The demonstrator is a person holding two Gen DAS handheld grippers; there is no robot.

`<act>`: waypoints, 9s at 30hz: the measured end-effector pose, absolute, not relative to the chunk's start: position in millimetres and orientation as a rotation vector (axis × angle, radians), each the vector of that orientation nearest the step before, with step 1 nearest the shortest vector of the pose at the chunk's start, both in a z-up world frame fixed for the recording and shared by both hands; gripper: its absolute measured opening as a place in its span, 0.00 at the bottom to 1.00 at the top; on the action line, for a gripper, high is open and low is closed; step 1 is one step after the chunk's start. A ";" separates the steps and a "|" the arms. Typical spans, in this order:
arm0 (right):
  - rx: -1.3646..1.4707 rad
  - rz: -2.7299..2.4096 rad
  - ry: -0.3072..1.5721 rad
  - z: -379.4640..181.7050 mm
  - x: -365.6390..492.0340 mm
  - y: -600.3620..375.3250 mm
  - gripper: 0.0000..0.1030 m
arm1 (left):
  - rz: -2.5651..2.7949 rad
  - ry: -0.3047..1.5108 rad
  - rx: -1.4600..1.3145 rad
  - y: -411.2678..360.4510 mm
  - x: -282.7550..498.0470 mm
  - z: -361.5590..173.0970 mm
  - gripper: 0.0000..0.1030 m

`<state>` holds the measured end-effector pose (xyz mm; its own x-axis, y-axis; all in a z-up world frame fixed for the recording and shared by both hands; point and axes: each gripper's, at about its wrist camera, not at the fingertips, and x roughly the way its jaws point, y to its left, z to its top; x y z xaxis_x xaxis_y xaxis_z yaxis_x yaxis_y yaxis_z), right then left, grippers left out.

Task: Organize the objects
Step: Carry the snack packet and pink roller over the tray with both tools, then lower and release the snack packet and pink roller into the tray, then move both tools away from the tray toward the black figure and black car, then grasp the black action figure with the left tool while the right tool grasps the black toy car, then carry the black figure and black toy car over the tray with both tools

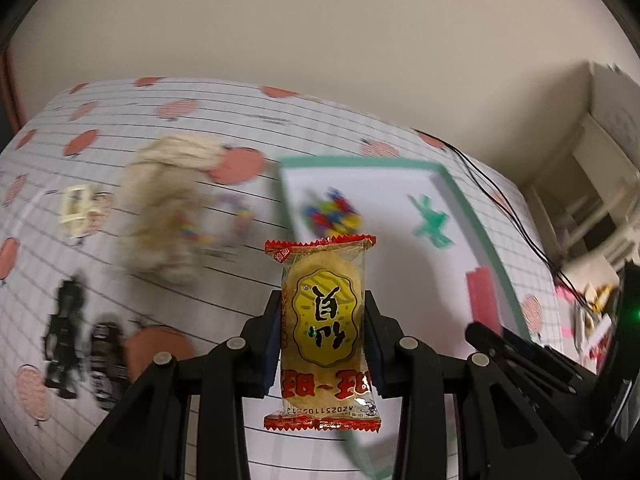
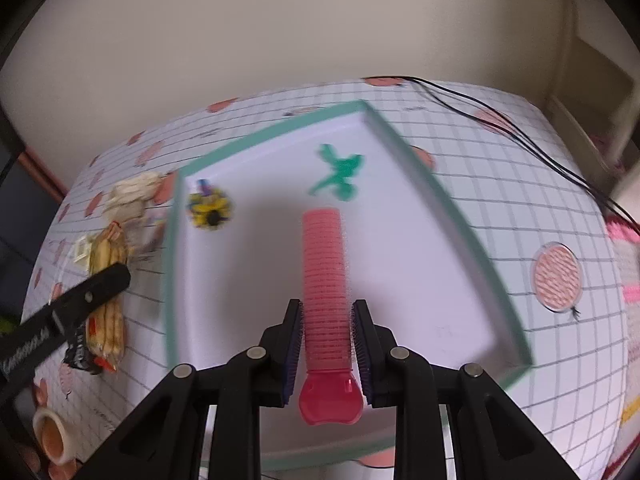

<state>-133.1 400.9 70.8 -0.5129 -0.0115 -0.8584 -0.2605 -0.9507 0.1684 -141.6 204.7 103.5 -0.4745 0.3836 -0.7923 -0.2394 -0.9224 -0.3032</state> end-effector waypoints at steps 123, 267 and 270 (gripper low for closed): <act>-1.185 2.636 0.400 99.6 -144.4 370.0 1.00 | 2.639 -0.323 -1.282 141.0 -158.4 105.5 0.95; -1.324 2.663 0.415 92.0 -165.0 312.4 0.35 | 2.621 -0.452 -1.391 94.3 -166.4 110.9 0.35; -1.304 2.624 0.451 91.4 -155.7 336.0 0.35 | 2.578 -0.454 -1.367 117.9 -164.1 112.7 0.35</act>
